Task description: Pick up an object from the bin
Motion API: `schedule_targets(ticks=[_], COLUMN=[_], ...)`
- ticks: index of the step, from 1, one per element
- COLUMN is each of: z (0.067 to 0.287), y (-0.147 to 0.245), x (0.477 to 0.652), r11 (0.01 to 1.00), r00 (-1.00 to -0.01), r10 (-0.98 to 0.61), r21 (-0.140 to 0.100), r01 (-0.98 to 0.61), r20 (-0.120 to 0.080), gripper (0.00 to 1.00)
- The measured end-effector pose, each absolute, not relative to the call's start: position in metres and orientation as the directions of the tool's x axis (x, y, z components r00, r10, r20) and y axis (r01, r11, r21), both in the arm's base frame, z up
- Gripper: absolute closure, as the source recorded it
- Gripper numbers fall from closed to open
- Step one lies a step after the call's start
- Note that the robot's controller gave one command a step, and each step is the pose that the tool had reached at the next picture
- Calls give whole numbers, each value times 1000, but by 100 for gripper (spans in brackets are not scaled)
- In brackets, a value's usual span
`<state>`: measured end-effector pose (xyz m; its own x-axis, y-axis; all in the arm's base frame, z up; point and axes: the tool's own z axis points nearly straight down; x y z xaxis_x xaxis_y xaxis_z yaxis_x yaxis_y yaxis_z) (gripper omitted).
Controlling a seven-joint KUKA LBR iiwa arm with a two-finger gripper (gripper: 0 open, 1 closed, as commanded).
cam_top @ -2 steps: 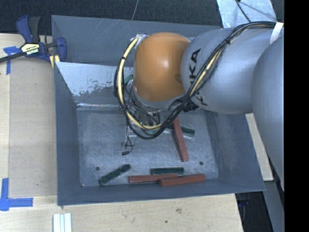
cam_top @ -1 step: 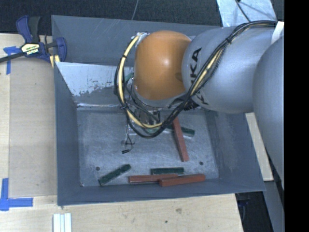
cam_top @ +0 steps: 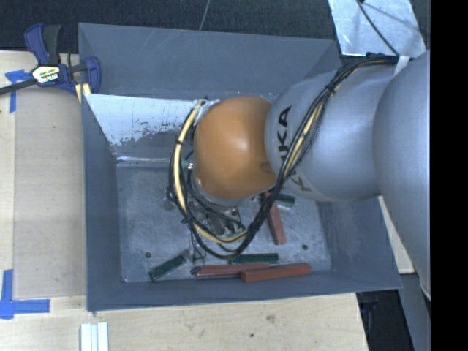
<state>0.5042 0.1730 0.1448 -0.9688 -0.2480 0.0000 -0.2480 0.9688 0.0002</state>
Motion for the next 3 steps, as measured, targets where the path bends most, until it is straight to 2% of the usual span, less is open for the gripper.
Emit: schedule_targets(ticks=[1,2,3], z=[130,141,70], y=[186,192,186], x=[502,500,490], r11=[860,797,751], r00=[-860,-797,-751], r10=[-511,-604,-660], r21=[0,-1,0], r01=[-511,-604,-660], r20=[-2,-4,-3], gripper=[0,0,0])
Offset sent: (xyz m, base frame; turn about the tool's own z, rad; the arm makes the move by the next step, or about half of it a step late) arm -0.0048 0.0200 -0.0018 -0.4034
